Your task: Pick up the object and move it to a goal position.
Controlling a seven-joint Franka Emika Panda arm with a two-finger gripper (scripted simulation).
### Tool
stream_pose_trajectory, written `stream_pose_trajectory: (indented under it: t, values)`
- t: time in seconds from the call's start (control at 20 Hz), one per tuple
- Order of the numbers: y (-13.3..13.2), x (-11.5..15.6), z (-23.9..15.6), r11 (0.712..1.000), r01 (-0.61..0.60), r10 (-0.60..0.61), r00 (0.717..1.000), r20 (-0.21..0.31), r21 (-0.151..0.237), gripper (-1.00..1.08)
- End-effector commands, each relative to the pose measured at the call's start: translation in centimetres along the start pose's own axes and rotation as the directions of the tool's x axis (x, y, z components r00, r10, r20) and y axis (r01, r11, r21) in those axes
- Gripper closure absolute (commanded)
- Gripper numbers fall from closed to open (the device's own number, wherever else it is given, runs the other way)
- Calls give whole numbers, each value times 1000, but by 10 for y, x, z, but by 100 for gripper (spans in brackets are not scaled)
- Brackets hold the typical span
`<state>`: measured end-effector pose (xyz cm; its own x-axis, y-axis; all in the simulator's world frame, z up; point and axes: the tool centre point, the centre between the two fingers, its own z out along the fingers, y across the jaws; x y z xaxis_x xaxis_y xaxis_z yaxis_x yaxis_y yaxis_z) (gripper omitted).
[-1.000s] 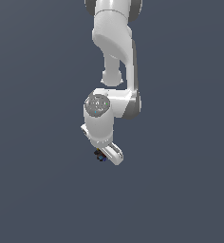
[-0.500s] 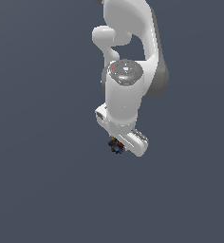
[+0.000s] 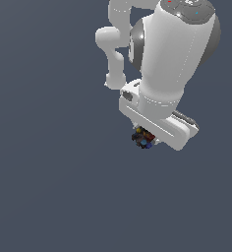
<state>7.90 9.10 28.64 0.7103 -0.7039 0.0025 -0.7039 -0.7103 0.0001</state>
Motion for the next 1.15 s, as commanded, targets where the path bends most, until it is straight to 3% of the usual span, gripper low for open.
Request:
stream_pose_trajectory:
  t: [0.0,0.5,1.1]
  values:
    - [-12,-9,-23,1000,-1,1,1000,0,0,108]
    - [-42,-27,-73,1000,0,0,1000,2,0,108]
    - [-51,-32,-86,1000,1,-1,1000,2,0,108]
